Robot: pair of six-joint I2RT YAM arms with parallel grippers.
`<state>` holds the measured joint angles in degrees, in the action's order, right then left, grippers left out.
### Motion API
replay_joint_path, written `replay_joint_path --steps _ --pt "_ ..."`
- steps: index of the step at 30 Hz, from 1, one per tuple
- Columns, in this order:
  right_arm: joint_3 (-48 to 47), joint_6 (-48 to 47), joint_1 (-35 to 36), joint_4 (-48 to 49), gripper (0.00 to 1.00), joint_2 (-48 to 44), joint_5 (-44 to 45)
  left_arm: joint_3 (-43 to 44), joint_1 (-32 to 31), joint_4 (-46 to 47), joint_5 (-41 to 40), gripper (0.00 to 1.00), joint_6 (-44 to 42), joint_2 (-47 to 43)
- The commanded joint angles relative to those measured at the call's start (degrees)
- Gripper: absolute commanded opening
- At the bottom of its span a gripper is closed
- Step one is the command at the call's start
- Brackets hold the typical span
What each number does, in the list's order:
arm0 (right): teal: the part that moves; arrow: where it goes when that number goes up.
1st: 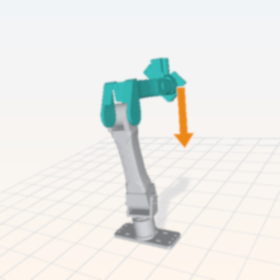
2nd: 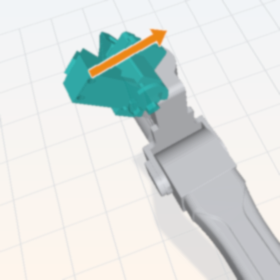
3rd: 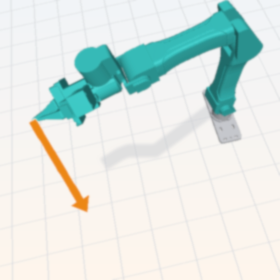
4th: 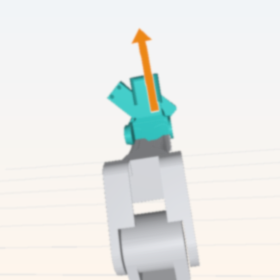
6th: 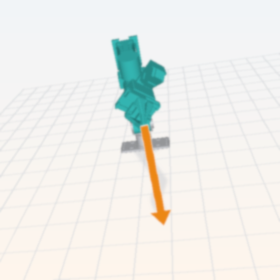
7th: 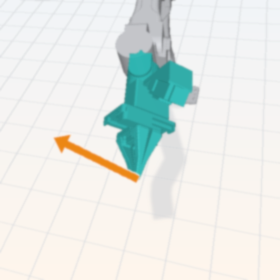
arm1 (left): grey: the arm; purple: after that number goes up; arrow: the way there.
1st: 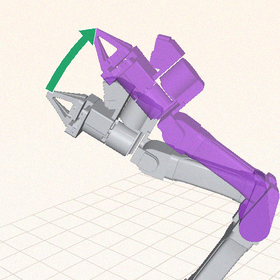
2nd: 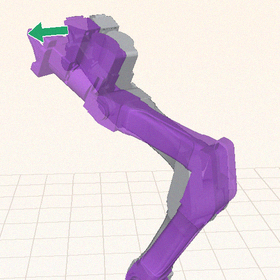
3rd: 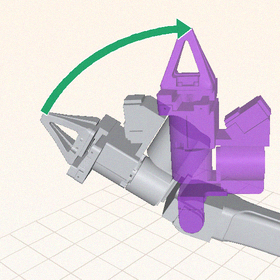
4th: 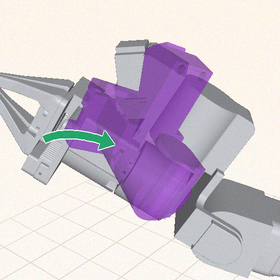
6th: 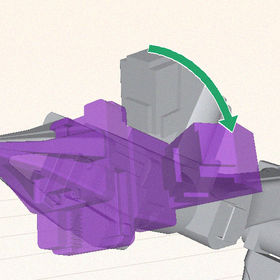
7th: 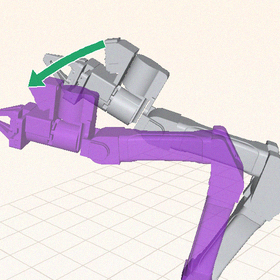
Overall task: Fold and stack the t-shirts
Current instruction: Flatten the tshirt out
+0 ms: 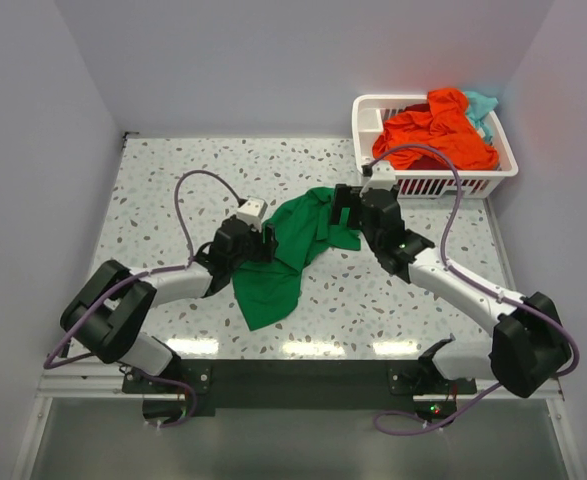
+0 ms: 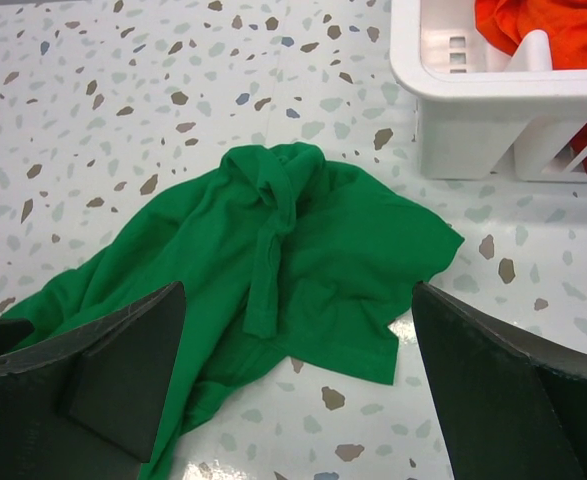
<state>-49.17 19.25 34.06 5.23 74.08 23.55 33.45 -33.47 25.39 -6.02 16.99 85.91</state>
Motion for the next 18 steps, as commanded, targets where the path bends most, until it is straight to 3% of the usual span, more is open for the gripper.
replay_joint_path --steps 1,11,18 --pt "-1.2 -0.1 -0.1 2.1 0.99 1.4 1.8 1.5 -0.2 1.2 -0.6 0.65 0.8 0.9" --pt "-1.2 0.1 -0.1 1.9 0.99 1.9 2.1 1.5 -0.3 1.7 2.1 0.49 3.7 3.7" --pt "-1.4 0.1 -0.1 2.0 0.99 2.5 2.4 0.6 -0.2 3.1 4.4 0.48 4.8 4.9"
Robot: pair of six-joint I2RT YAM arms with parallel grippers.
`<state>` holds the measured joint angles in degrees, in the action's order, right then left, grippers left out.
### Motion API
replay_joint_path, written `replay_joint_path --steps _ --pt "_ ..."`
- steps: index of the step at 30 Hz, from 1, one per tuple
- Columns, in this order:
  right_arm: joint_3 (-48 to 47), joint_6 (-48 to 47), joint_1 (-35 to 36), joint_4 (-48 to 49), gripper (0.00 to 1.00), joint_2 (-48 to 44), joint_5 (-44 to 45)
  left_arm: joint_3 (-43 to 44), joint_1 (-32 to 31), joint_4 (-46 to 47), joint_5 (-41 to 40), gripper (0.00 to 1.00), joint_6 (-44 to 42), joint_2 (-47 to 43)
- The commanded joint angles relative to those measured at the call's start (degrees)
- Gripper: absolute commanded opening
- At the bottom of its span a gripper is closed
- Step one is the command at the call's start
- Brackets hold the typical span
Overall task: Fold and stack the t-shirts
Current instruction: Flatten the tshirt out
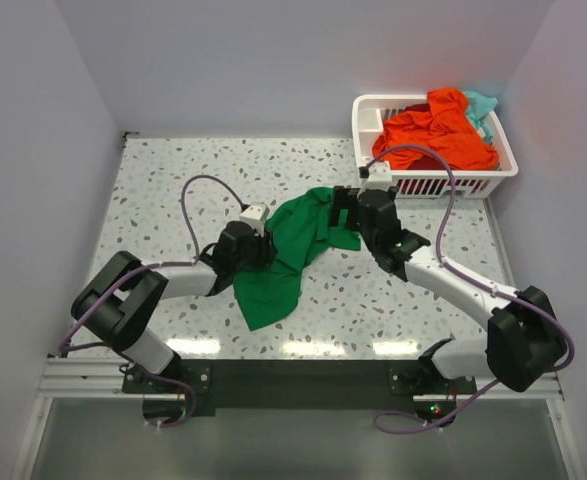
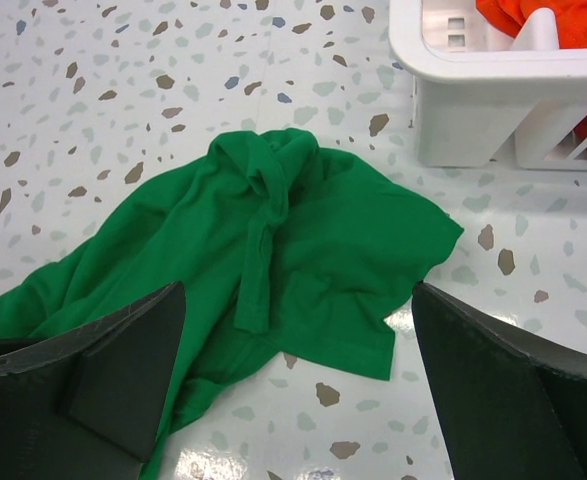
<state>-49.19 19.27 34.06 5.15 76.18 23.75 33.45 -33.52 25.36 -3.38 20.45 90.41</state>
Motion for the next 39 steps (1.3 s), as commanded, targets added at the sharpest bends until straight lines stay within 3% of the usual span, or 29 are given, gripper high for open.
replay_joint_path --steps 1,7,10,11,15,19,22,34,39 --pt "-1.3 0.1 -0.1 2.1 0.99 0.5 2.1 0.6 -0.1 3.1 1.8 0.48 1.4 0.6" --pt "-1.6 0.2 -0.1 2.1 0.99 1.2 1.9 -0.2 -0.2 5.7 2.4 0.31 1.7 1.0" --pt "-1.5 0.1 -0.1 2.0 0.98 1.0 2.0 -0.1 -0.1 6.1 2.1 0.04 1.6 0.8" --pt "-1.5 0.0 -0.1 1.8 0.99 0.9 2.0 -0.1 -0.1 6.2 2.0 0.0 1.3 0.6" --pt "-1.4 -0.3 -0.1 1.4 0.99 0.4 2.6 -0.2 0.0 4.1 -3.5 0.0 -0.7 -5.1" --pt "-1.2 -0.5 -0.1 1.4 0.99 0.2 2.7 -0.1 -0.1 -0.4 -17.2 0.0 -4.6 -19.2" --pt "-1.3 -0.5 -0.1 2.0 0.99 1.6 2.2 -0.1 0.4 -3.2 -23.2 0.0 -7.5 -26.1" --pt "-5.5 2.4 -0.4 -3.5 0.96 14.9 5.8 -2.0 7.4 -9.5 -30.3 0.0 -8.9 -27.8" --pt "-2.2 4.1 -1.3 -3.8 0.87 14.9 6.3 -1.6 9.9 -8.5 -29.5 0.0 -8.9 -26.6"
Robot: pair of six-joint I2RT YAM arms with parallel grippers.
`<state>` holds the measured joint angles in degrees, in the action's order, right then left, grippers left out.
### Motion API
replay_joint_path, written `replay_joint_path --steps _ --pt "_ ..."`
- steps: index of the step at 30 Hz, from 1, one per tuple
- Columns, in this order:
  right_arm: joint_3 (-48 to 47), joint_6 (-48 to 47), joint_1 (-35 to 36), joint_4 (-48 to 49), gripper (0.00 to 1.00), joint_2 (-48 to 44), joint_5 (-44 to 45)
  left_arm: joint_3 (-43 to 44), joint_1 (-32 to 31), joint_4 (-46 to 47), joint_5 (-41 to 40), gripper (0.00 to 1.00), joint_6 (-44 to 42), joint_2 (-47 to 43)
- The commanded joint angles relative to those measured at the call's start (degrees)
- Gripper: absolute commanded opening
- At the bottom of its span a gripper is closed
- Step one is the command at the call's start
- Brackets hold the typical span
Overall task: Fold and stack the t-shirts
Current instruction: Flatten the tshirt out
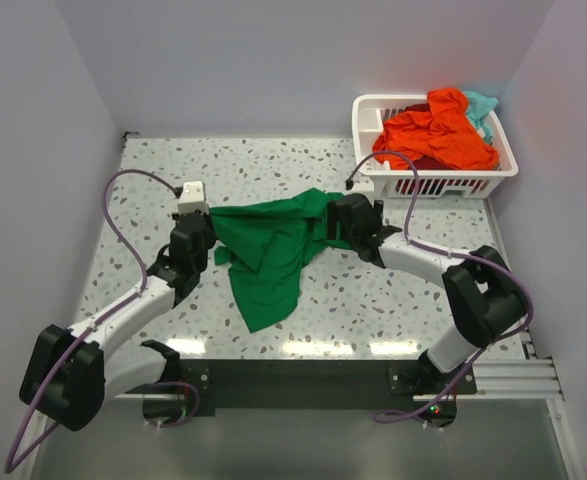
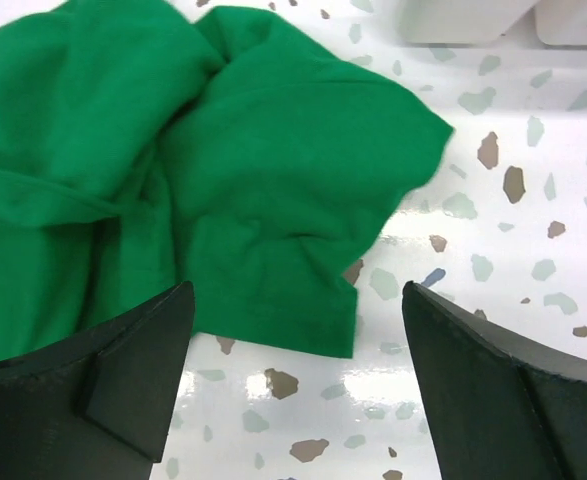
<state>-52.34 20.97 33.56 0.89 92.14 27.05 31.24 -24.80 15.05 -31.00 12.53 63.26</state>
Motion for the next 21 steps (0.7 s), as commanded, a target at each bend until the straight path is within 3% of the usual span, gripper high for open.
replay_joint_path --steps 1,5,12,21 --pt "1.4 2.7 -0.9 0.4 0.87 -1.2 3.0 0.6 1.3 2.2 -1.4 0.0 -1.0 1.2" --pt "2.9 3.5 -2.5 0.5 0.82 -0.4 1.7 0.8 1.6 3.1 0.2 0.0 -1.0 2.5" --pt "1.5 3.6 -3.2 1.0 0.61 4.7 -1.6 0.2 1.7 3.3 2.1 0.0 -0.7 2.1" --pt "0.1 4.2 -3.6 0.1 0.47 9.1 -3.0 0.0 1.6 3.3 2.7 0.0 -0.7 1.4"
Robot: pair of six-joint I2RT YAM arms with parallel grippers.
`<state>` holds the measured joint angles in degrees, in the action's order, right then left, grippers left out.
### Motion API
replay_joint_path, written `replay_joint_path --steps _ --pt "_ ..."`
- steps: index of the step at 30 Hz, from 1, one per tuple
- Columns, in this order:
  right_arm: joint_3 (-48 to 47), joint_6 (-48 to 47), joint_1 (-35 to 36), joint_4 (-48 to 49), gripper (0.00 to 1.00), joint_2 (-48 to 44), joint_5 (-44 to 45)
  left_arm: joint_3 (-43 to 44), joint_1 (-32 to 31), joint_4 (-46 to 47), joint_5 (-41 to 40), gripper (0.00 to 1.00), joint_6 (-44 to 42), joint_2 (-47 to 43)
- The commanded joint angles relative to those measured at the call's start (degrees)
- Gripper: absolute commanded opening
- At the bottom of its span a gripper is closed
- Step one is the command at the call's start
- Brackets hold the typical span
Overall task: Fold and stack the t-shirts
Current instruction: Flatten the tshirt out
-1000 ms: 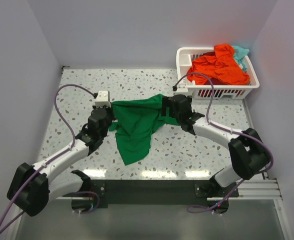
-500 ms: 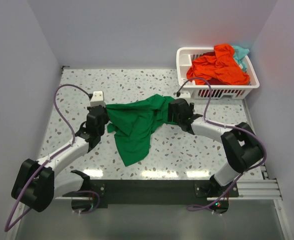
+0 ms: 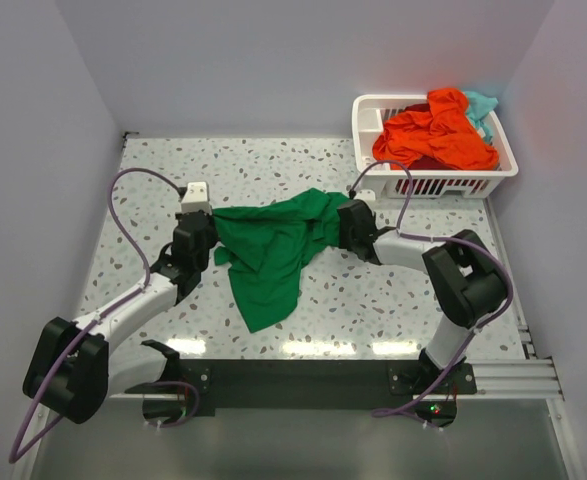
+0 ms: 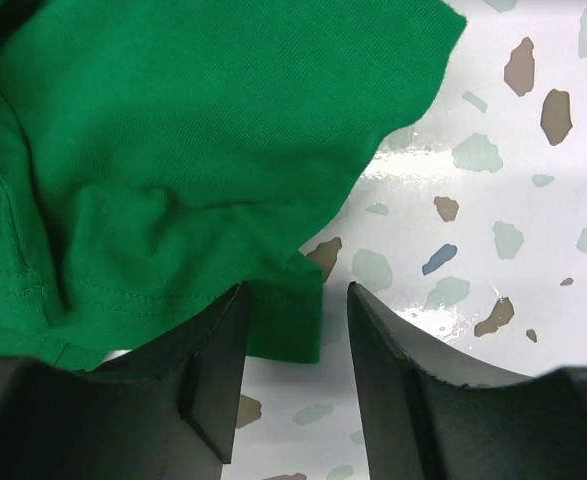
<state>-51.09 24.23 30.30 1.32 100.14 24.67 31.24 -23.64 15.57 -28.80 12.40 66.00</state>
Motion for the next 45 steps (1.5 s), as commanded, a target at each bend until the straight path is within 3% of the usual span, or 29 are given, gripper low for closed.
replay_joint_path --steps 1,7,10,11,12,19,26,35,45 --pt "-1.1 0.9 -0.2 -0.7 0.46 1.2 -0.5 0.0 0.4 2.8 0.7 0.0 -0.5 -1.3" --pt "-0.9 1.4 -0.2 -2.7 0.27 1.1 -1.0 -0.2 0.4 2.9 1.3 0.0 -0.4 -1.7" --pt "-0.4 1.6 -0.2 -3.1 0.12 0.7 -1.6 -0.4 0.5 3.7 1.5 0.0 -0.3 -1.6" --pt "-0.3 1.6 -0.2 -3.3 0.02 0.4 -1.4 -0.4 0.5 3.8 1.7 0.0 -0.4 -1.5" --pt "-0.4 1.6 -0.2 -3.6 0.0 -0.4 -0.9 -0.4 0.5 3.8 2.2 0.0 -0.3 -1.1" --pt "-3.6 0.3 -0.3 -7.4 0.0 -8.5 -1.4 2.1 0.8 2.7 0.2 0.0 -0.9 1.5" --pt "-13.5 -4.4 -0.3 -9.2 0.0 -20.9 1.0 8.5 3.2 0.3 -2.2 0.0 -2.6 -1.4" --pt "-32.3 -12.1 -0.6 -10.1 0.0 -28.9 -2.9 22.8 4.0 -4.1 -1.7 0.0 -5.9 -15.1" --pt "-47.1 -15.2 -0.5 -11.1 0.0 -39.3 -14.7 33.3 4.0 -9.4 6.7 0.0 -11.5 -26.6"
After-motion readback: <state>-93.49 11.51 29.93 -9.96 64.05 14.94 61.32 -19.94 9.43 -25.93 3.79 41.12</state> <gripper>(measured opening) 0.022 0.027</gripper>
